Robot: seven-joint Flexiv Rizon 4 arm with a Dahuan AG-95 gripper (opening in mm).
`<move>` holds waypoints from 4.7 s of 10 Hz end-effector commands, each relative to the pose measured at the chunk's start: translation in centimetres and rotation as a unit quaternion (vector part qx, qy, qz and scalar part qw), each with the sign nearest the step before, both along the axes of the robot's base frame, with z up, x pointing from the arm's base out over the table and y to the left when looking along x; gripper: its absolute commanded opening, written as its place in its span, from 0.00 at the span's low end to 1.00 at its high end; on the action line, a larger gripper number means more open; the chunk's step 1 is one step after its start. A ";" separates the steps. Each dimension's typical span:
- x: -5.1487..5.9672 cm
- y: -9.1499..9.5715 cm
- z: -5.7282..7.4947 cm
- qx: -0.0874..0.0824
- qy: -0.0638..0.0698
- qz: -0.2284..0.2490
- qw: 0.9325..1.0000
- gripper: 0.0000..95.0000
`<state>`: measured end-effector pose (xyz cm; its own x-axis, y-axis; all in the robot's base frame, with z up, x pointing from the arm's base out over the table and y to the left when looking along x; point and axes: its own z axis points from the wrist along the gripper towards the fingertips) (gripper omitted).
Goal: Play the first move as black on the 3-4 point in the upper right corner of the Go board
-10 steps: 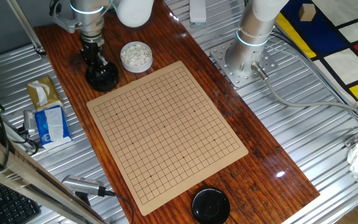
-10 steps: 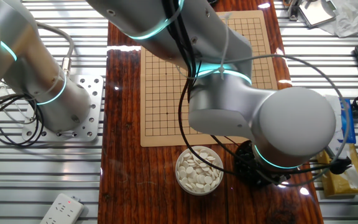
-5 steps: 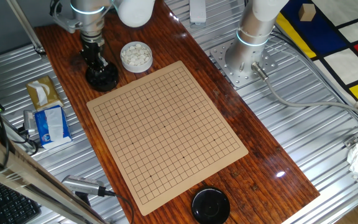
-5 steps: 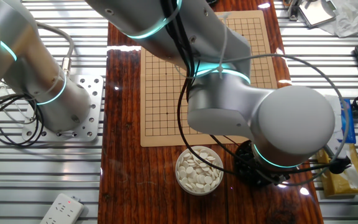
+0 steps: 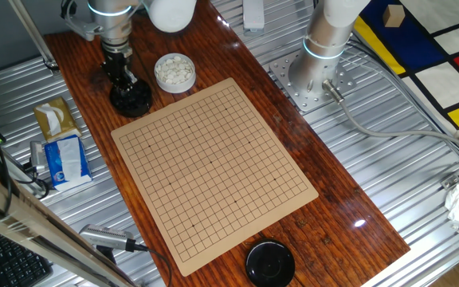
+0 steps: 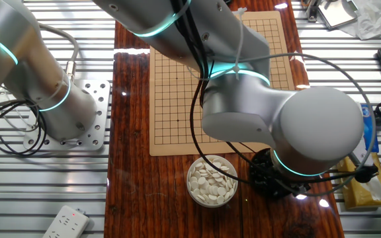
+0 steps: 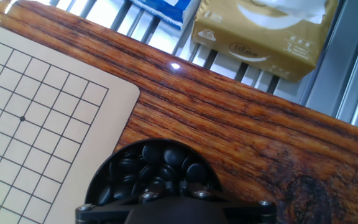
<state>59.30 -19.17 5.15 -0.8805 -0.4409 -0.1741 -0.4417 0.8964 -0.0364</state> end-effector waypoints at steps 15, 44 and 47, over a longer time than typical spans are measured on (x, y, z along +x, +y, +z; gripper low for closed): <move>-1.9 0.0 1.1 0.006 0.031 -0.047 0.998 0.00; 0.5 10.9 4.7 0.004 0.043 -0.128 0.991 0.00; 0.4 11.2 3.9 0.004 0.041 -0.128 0.991 0.00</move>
<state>59.74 -7.95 8.96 -0.9748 -0.1998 -0.0996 -0.2007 0.9797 -0.0011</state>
